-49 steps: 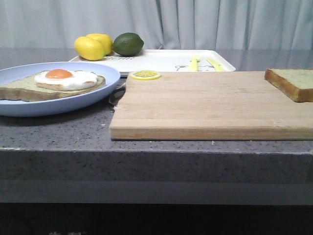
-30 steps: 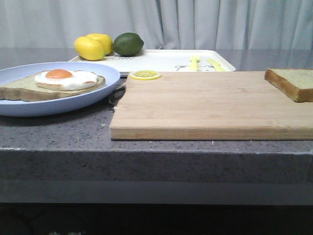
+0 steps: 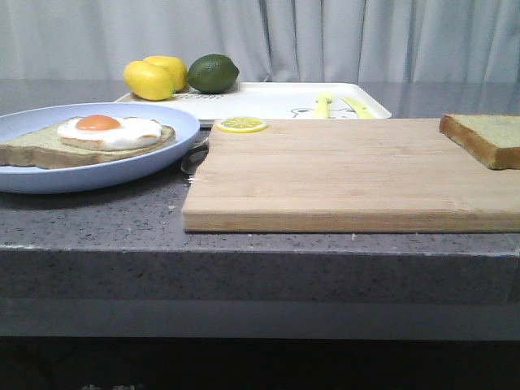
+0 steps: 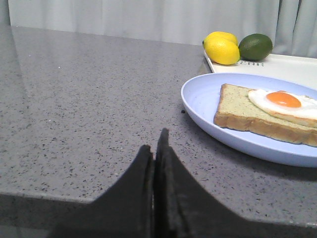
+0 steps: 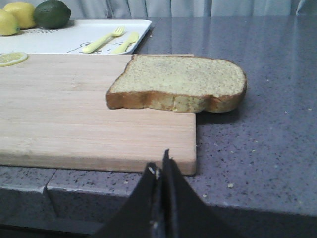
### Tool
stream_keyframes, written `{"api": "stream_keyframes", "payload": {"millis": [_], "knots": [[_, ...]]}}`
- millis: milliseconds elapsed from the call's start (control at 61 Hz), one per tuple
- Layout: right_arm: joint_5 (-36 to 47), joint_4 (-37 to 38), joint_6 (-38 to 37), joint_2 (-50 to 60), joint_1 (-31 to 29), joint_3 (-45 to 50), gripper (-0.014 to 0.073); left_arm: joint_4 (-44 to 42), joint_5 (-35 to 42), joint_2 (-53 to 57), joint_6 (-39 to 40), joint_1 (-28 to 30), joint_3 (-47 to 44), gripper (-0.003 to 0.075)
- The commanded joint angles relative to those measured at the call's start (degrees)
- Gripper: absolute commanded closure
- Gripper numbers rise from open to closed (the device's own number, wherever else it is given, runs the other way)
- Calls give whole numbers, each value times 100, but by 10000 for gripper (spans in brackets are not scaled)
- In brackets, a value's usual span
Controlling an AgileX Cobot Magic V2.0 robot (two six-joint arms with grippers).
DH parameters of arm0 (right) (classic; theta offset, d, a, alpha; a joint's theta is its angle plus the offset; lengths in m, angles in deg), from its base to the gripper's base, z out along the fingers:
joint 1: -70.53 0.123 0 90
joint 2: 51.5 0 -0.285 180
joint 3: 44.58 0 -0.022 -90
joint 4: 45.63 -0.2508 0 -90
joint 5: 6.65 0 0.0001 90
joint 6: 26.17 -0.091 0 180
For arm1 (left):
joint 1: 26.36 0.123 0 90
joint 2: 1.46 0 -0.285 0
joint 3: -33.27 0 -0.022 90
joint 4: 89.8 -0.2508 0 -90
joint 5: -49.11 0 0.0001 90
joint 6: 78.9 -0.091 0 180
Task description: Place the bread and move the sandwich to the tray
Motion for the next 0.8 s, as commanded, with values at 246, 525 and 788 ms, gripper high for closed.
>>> {"api": "stream_keyframes", "payload": {"millis": [246,525,788], "knots": [[430,1,70,105,3,-12,654,41,522,122,50,11,-9,741],[548,1,70,105,3,-12,654,41,522,122,50,11,-9,741],[887,1,65,105,3,-12,654,41,851,122,50,11,-9,741]]}}
